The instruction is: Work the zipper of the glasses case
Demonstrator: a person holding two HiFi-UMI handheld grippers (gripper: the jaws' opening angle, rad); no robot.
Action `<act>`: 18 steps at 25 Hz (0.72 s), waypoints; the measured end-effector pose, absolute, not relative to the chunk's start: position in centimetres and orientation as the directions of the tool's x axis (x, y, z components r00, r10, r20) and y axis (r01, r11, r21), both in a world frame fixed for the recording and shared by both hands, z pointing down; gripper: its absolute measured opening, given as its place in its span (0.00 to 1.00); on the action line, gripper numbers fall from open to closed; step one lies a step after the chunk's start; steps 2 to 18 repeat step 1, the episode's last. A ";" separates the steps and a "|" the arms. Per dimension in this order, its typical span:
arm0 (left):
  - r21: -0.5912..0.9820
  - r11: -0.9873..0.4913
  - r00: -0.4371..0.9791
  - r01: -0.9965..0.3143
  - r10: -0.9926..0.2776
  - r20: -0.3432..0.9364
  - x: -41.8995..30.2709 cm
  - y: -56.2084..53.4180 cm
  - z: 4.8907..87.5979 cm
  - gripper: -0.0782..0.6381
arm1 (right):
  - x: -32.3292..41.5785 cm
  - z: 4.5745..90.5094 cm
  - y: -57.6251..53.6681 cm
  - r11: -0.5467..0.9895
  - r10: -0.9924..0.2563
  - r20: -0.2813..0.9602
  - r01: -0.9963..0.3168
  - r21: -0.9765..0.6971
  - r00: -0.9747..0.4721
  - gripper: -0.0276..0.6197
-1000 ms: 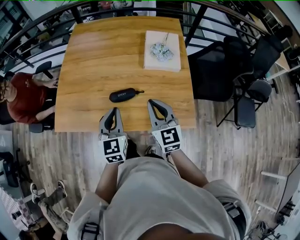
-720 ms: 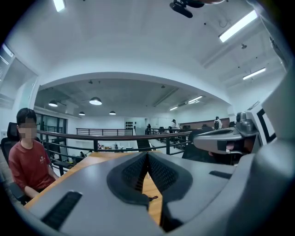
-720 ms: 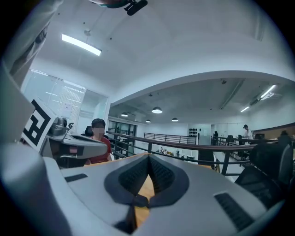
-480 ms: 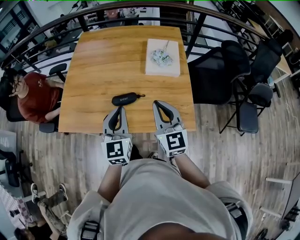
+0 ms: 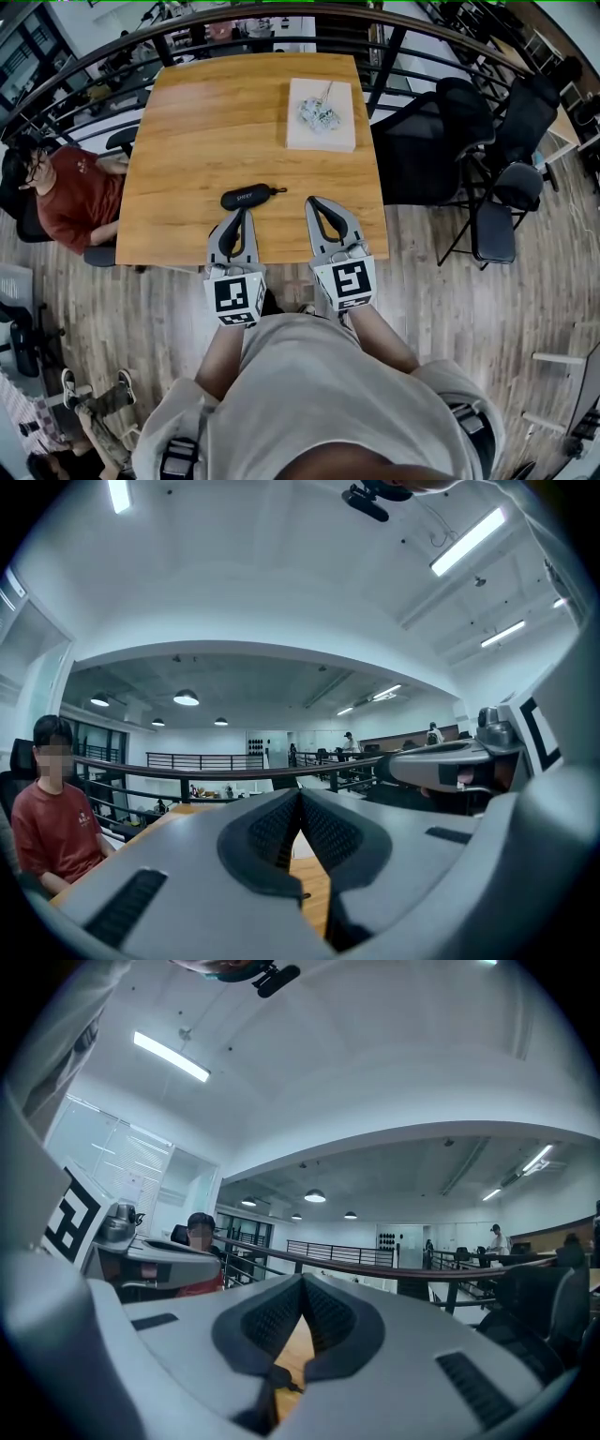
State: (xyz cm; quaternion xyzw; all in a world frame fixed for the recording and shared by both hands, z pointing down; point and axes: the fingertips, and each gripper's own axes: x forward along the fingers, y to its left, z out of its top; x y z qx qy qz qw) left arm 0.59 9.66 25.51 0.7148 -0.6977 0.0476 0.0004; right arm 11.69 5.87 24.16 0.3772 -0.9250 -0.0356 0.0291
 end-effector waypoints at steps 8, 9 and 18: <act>-0.064 -0.026 0.021 -0.998 -0.997 0.068 0.6 9.8 25.5 0.14 | 11.8 24.1 6.0 0.712 -0.701 0.025 -0.697 0.088 -0.713 0.08; -0.064 -0.026 0.021 -0.998 -0.997 0.068 0.6 9.8 25.5 0.14 | 11.8 24.1 6.0 0.712 -0.701 0.025 -0.697 0.088 -0.713 0.08; -0.064 -0.026 0.021 -0.998 -0.997 0.068 0.6 9.8 25.5 0.14 | 11.8 24.1 6.0 0.712 -0.701 0.025 -0.697 0.088 -0.713 0.08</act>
